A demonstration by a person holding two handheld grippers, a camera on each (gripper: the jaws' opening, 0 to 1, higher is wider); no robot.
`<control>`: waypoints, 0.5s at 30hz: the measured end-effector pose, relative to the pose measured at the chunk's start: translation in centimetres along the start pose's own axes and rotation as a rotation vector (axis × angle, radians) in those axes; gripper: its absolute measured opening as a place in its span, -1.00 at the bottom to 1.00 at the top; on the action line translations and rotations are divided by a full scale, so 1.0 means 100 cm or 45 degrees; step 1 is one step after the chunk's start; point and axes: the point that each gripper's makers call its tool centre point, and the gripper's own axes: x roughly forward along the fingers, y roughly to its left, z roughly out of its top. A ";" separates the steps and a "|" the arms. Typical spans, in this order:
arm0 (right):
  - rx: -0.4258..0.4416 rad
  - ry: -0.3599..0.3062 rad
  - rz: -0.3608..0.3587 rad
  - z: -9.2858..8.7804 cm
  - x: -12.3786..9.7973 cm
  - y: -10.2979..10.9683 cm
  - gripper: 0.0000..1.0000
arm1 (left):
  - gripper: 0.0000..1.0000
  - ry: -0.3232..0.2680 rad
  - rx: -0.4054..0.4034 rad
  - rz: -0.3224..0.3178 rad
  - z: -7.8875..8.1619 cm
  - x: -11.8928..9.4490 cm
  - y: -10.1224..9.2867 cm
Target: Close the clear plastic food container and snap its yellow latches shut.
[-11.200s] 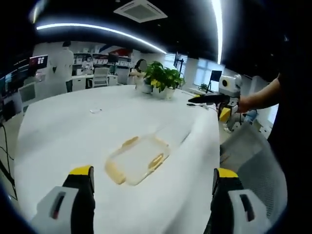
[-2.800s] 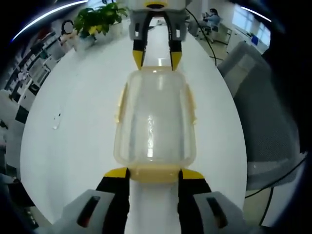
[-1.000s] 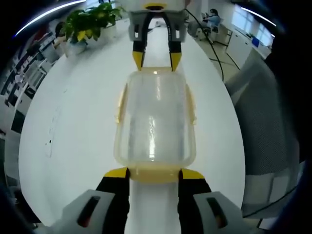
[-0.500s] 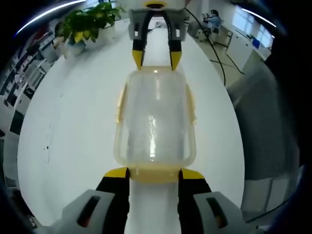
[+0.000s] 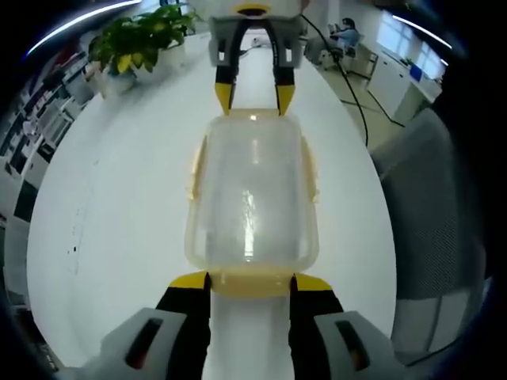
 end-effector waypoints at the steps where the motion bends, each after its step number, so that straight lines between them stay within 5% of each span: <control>1: 0.000 0.001 0.000 -0.001 0.000 0.000 -0.29 | -0.35 -0.001 0.000 0.000 0.001 0.000 0.000; 15: 0.024 0.024 -0.012 -0.022 -0.008 0.002 -0.29 | -0.35 -0.006 0.018 -0.029 0.022 0.011 -0.002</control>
